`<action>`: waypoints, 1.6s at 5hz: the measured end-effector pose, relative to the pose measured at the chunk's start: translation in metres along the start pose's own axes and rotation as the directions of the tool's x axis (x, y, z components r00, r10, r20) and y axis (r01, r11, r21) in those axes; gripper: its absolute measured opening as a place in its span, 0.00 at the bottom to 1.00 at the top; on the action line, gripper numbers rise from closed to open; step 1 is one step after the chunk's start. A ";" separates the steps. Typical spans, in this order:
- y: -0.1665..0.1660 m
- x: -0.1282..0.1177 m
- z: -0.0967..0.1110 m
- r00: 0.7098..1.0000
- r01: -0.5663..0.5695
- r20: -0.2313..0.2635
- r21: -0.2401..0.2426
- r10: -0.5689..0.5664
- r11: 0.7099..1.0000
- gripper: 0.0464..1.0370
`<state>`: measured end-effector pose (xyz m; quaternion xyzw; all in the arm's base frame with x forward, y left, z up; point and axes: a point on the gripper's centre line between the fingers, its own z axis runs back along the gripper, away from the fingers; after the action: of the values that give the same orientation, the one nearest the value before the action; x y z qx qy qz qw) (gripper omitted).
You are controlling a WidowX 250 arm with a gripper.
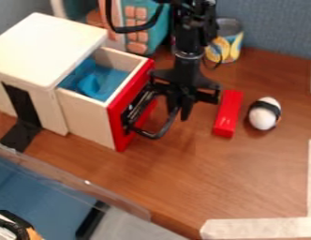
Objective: Open the drawer
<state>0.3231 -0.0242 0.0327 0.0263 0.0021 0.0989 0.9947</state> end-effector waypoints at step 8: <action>0.003 -0.036 0.009 0.993 -0.108 -0.061 -0.056 0.105 0.993 0.96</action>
<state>0.2878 -0.0291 0.0415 -0.0060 0.0266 0.1526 0.9879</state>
